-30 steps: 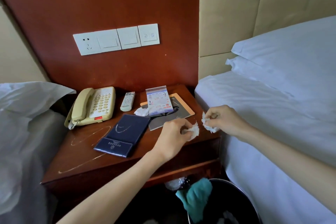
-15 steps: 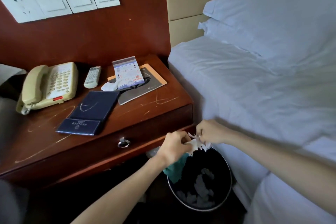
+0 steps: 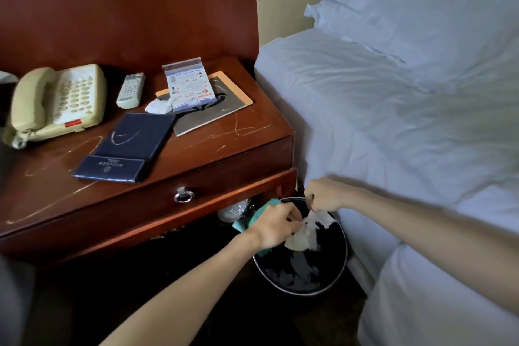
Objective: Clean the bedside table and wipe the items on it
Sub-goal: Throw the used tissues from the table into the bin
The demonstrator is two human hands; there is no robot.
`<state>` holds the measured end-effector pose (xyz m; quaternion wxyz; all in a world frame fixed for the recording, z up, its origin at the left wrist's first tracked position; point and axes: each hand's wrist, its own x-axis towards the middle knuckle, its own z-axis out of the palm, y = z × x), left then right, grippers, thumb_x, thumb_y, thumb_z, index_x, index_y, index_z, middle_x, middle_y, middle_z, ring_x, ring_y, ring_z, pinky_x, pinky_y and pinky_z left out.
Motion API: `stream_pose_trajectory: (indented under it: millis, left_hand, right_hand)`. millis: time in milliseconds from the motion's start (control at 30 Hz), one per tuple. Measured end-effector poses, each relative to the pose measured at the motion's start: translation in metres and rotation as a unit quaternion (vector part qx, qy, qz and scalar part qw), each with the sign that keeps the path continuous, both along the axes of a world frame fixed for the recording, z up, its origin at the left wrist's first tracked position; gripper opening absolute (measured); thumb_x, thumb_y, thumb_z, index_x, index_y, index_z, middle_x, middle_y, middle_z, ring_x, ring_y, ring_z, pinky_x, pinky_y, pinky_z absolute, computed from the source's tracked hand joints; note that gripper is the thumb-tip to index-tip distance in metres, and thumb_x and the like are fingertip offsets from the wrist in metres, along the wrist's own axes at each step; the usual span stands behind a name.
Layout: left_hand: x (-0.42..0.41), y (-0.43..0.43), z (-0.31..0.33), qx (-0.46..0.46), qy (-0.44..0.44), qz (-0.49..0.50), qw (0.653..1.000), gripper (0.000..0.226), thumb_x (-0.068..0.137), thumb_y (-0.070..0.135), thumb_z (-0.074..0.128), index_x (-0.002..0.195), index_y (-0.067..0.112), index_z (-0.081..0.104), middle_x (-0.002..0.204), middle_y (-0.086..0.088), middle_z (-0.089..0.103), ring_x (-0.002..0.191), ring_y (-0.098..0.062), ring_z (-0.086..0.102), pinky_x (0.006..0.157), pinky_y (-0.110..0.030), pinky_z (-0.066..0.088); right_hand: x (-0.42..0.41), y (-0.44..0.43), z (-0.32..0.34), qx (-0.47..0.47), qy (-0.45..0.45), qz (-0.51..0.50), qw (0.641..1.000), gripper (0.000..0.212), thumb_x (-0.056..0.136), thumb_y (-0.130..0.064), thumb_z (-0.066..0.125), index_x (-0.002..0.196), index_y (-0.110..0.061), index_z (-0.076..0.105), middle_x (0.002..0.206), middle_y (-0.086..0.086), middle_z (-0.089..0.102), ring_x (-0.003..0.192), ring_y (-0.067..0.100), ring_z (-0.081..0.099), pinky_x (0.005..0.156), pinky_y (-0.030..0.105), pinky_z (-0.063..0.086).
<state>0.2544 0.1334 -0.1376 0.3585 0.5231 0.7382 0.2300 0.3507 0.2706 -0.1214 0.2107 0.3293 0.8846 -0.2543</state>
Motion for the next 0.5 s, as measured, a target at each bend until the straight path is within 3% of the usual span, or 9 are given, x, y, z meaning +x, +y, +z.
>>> stream_pose_trajectory:
  millis: [67, 133, 267, 400, 500]
  left_hand:
    - [-0.004, -0.002, 0.002, 0.007, 0.013, 0.000, 1.000, 0.021, 0.090, 0.014, 0.058, 0.110, 0.007, 0.063, 0.114, -0.007, 0.066, 0.107, -0.018, 0.060, 0.087, -0.021, 0.044]
    - [-0.011, -0.004, 0.005, 0.010, 0.016, 0.005, 1.000, 0.021, 0.091, 0.015, 0.057, 0.110, 0.008, 0.063, 0.115, -0.007, 0.066, 0.107, -0.018, 0.059, 0.090, -0.025, 0.045]
    - [-0.028, -0.009, 0.020, 0.039, 0.015, 0.040, 0.998, 0.019, 0.092, 0.018, 0.057, 0.108, 0.011, 0.065, 0.109, -0.004, 0.067, 0.097, -0.015, 0.060, 0.080, -0.022, 0.046]
    - [-0.049, -0.011, 0.052, 0.064, 0.046, 0.017, 0.997, 0.015, 0.092, 0.018, 0.057, 0.104, 0.013, 0.065, 0.097, 0.000, 0.066, 0.080, -0.010, 0.061, 0.067, -0.014, 0.046]
    - [-0.065, -0.012, 0.088, 0.103, 0.078, -0.001, 0.992, 0.016, 0.091, 0.017, 0.059, 0.105, 0.011, 0.065, 0.097, -0.003, 0.069, 0.089, -0.015, 0.064, 0.078, -0.022, 0.049]
  right_hand:
    - [0.001, 0.001, 0.002, -0.001, 0.006, -0.003, 1.000, 0.023, 0.079, 0.001, 0.059, 0.100, 0.002, 0.070, 0.106, 0.022, 0.069, 0.100, 0.034, 0.064, 0.067, 0.030, 0.044]
    - [0.002, 0.000, 0.006, -0.003, 0.029, -0.006, 1.000, 0.024, 0.079, -0.002, 0.062, 0.101, -0.003, 0.071, 0.106, 0.013, 0.071, 0.098, 0.026, 0.064, 0.069, 0.023, 0.043]
    - [-0.002, 0.003, 0.011, 0.001, 0.092, -0.010, 0.996, 0.015, 0.075, -0.003, 0.063, 0.088, 0.000, 0.072, 0.096, 0.010, 0.073, 0.086, 0.025, 0.063, 0.056, 0.015, 0.037]
    - [-0.007, 0.006, 0.027, -0.008, 0.147, -0.031, 0.989, 0.010, 0.077, -0.007, 0.066, 0.084, -0.008, 0.072, 0.085, -0.004, 0.072, 0.076, 0.012, 0.061, 0.063, 0.012, 0.043]
    - [-0.013, 0.008, 0.051, -0.036, 0.204, -0.071, 0.976, 0.009, 0.079, -0.008, 0.065, 0.082, -0.012, 0.073, 0.067, -0.012, 0.065, 0.064, 0.004, 0.061, 0.054, 0.007, 0.044]
